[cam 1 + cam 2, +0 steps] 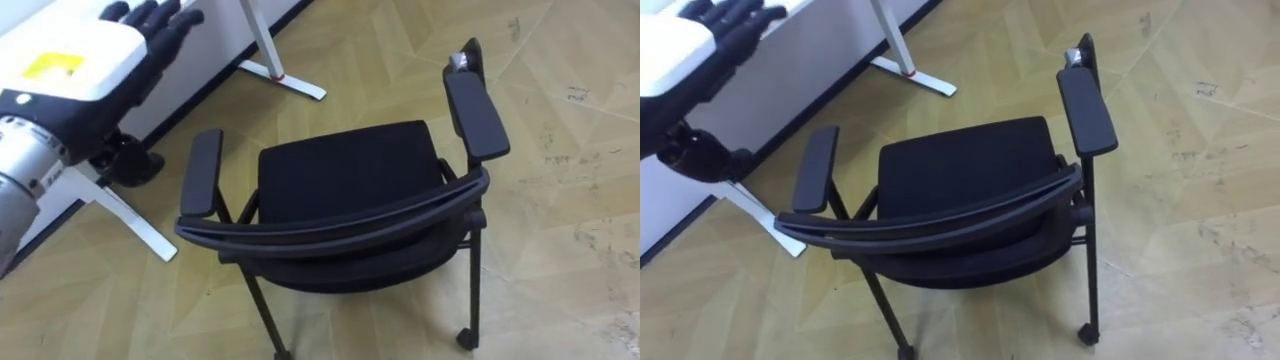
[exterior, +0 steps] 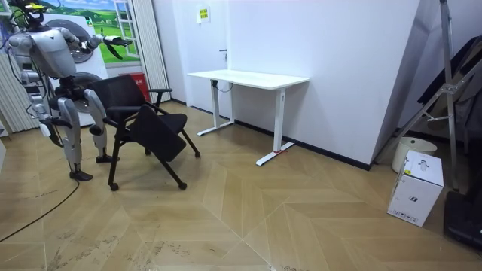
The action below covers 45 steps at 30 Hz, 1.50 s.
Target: Push chair
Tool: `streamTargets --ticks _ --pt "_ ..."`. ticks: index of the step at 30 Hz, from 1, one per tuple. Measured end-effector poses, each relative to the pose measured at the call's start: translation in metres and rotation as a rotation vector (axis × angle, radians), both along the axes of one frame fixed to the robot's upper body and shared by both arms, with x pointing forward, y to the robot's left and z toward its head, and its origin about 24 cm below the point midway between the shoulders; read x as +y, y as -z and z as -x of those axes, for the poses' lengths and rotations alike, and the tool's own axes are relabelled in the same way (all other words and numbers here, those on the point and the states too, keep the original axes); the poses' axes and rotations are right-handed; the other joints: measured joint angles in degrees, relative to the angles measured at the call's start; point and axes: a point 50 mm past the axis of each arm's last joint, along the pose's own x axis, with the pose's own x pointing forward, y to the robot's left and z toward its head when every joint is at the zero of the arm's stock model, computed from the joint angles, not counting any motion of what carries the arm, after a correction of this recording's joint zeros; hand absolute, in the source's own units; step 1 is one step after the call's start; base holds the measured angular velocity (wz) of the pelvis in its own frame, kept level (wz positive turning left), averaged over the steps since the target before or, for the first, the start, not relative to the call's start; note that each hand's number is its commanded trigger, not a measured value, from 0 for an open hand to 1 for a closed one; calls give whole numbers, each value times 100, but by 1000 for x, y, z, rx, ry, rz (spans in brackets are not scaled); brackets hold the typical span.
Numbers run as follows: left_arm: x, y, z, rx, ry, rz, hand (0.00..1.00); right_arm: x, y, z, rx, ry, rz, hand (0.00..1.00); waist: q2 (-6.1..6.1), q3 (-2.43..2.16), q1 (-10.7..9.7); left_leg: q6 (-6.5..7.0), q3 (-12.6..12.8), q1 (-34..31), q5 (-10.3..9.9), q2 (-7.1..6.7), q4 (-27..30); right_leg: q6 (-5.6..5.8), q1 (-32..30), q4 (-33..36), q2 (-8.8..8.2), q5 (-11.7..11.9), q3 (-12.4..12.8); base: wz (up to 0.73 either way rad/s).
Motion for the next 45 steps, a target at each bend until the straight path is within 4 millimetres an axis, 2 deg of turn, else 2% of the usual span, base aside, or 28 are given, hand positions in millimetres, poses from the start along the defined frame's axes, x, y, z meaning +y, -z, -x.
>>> streamTargets --ticks 2,4,6,10,16,26,29,30,32,33,34,35,36,37,38,40,42,44,45 --pt "-2 4 0 42 1 -1 0 -1 0 -3 -4 -6 4 0 1 0 -17 10 -91 1 -6 -18 -2 0 10 25 -8 0 6 11" --pt "-7 16 0 122 14 -3 0 -3 -1 -6 -5 -13 16 0 -3 3 -150 11 -162 12 -6 -63 -12 0 10 49 -34 0 15 22" --pt "-12 25 1 179 34 -6 0 -4 -2 -8 -8 -11 24 0 -8 6 -199 19 -223 18 -10 -90 -31 0 17 52 -52 0 25 11" --pt "-15 47 3 299 35 0 0 -3 -3 -21 -33 -25 25 0 -56 41 -284 24 -245 60 -13 -118 -106 1 8 49 -74 0 51 -1" --pt "-14 60 4 403 4 39 0 -2 -2 -20 -27 -33 20 0 -158 113 -292 24 -250 87 -13 -118 -124 1 1 51 -74 0 103 -4" --pt "-17 76 12 549 9 32 0 -1 -1 -15 8 -64 9 0 -187 89 -337 24 -262 119 -13 -119 -130 2 -1 78 -75 0 267 -3" --pt "-18 79 13 573 16 29 0 -3 -2 -14 11 -69 15 0 -201 88 -327 25 -388 210 -11 -101 -150 2 -46 272 -54 0 312 -6" --pt "-18 80 14 585 16 27 0 -3 -2 -15 8 -71 17 0 -228 64 -318 26 -422 255 -12 -100 -150 2 -35 315 -52 0 336 -9" --pt "-18 80 14 588 15 26 0 -3 -2 -14 14 -82 19 0 -270 47 -340 26 -424 298 -12 -102 -162 2 -11 369 -55 0 339 -2" --pt "-18 81 14 589 16 28 0 -4 -2 -13 21 -89 23 0 -256 39 -354 37 -506 356 -2 -75 -231 7 -96 569 -32 -3 324 -8" --pt "-19 82 15 595 19 39 0 -5 -3 -14 19 -91 26 0 -154 101 -337 64 -904 470 19 133 -338 57 -529 1255 99 -182 384 -22" --pt "-18 84 16 596 13 42 0 -3 -2 -15 17 -92 22 0 -112 94 -328 66 -1122 479 16 198 -331 38 -720 1185 251 -234 619 -57" --pt "-13 89 15 606 -16 56 0 1 -1 -24 -14 -99 16 0 -108 72 -341 79 -1170 411 -27 231 -239 -131 -1163 643 399 -19 965 -39" --pt "-11 101 14 640 -42 89 0 -2 -3 -30 -36 -99 36 0 -138 122 -522 75 -1052 344 -202 235 -35 -278 -1227 751 424 409 704 -26" --pt "-10 104 15 659 -47 85 0 -2 -3 -31 -40 -95 43 0 -159 133 -604 72 -887 300 -214 222 25 -286 -1187 760 400 404 604 0" --pt "-7 104 17 683 -55 59 0 -5 -3 -23 -3 -91 65 0 -161 133 -627 85 -661 293 -207 120 -34 -289 -1045 689 409 407 654 4" --pt "-7 104 17 677 -61 63 0 -6 -3 -16 22 -105 66 0 -148 117 -627 75 -610 373 -199 131 -183 -280 -1022 639 439 400 664 19" --pt "-5 106 17 685 -73 60 0 -3 -2 -16 32 -120 58 0 -159 120 -583 73 -585 396 -200 100 -226 -274 -1030 599 448 397 671 3" --pt "-4 110 18 699 -87 46 0 -2 -2 -20 25 -125 56 0 -214 113 -579 75 -536 381 -203 69 -225 -260 -1018 542 433 393 654 0"
